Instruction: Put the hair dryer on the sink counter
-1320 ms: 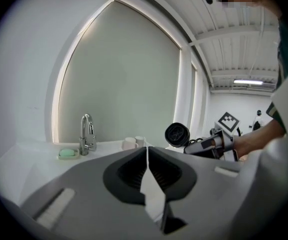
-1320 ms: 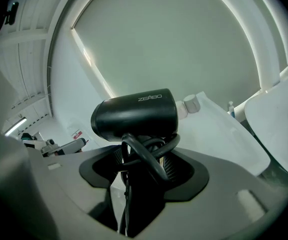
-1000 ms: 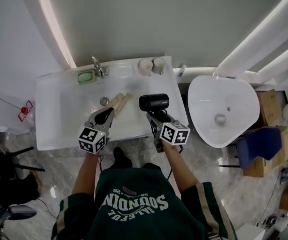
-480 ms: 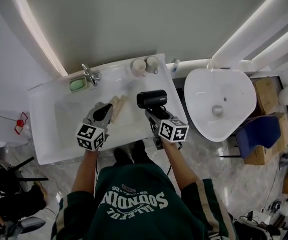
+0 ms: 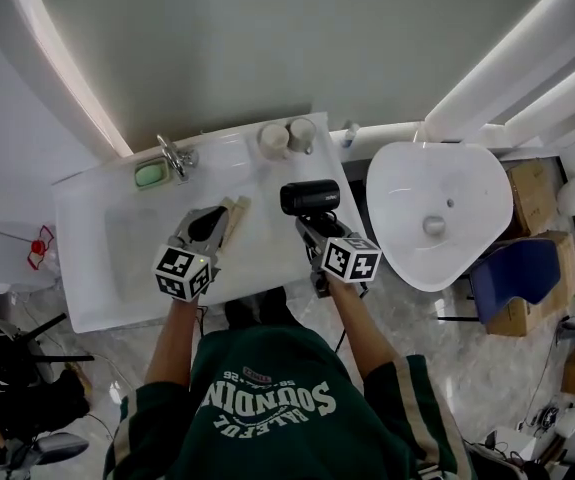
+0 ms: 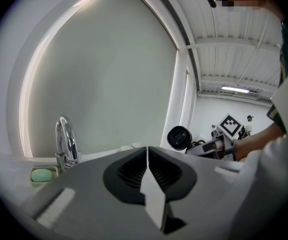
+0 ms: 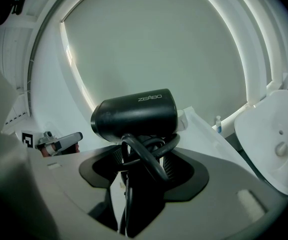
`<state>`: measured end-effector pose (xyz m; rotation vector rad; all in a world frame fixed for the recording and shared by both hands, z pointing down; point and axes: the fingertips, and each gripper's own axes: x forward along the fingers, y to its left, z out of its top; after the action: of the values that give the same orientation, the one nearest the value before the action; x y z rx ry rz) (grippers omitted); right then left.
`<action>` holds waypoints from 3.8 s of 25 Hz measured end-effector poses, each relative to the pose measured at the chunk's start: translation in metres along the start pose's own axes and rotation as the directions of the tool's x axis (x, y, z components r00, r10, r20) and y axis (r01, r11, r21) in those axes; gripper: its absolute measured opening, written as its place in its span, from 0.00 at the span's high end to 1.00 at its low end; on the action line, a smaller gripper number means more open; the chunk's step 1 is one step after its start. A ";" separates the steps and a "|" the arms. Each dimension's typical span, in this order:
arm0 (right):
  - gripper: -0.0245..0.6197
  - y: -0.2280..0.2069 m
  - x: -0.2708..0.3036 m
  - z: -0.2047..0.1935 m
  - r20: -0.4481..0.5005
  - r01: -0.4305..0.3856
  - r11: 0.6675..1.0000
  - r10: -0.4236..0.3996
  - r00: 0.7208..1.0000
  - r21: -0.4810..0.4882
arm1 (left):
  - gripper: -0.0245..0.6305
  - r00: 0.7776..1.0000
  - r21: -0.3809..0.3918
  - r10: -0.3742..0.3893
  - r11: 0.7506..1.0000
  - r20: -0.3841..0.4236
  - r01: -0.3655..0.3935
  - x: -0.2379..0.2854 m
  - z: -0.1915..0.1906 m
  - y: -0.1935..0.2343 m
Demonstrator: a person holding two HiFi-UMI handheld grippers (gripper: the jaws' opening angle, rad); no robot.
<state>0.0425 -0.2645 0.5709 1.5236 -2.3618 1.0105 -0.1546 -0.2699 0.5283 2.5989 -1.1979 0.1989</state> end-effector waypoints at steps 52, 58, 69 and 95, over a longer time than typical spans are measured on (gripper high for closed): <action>0.56 -0.160 0.148 -0.039 -0.354 0.166 0.985 -0.173 0.919 -0.051 | 0.87 0.976 -0.120 0.177 0.974 -0.126 -0.192 0.041 -0.044 0.070; 0.56 -0.170 0.160 -0.047 -0.389 0.195 0.976 -0.219 0.895 -0.101 | 0.87 0.971 -0.129 0.195 0.969 -0.139 -0.213 0.039 -0.047 0.075; 0.56 -0.181 0.164 -0.056 -0.413 0.228 0.960 -0.275 0.868 -0.160 | 0.87 0.966 -0.134 0.210 0.964 -0.148 -0.230 0.033 -0.050 0.077; 0.56 -0.169 0.130 -0.041 -0.344 0.269 0.936 -0.336 0.877 -0.228 | 0.87 0.976 -0.126 0.185 0.972 -0.112 -0.198 0.001 -0.048 0.061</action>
<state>0.1163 -0.3793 0.7391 1.4238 -1.8241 0.8991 -0.2007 -0.2941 0.5860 2.3278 -1.3758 0.2712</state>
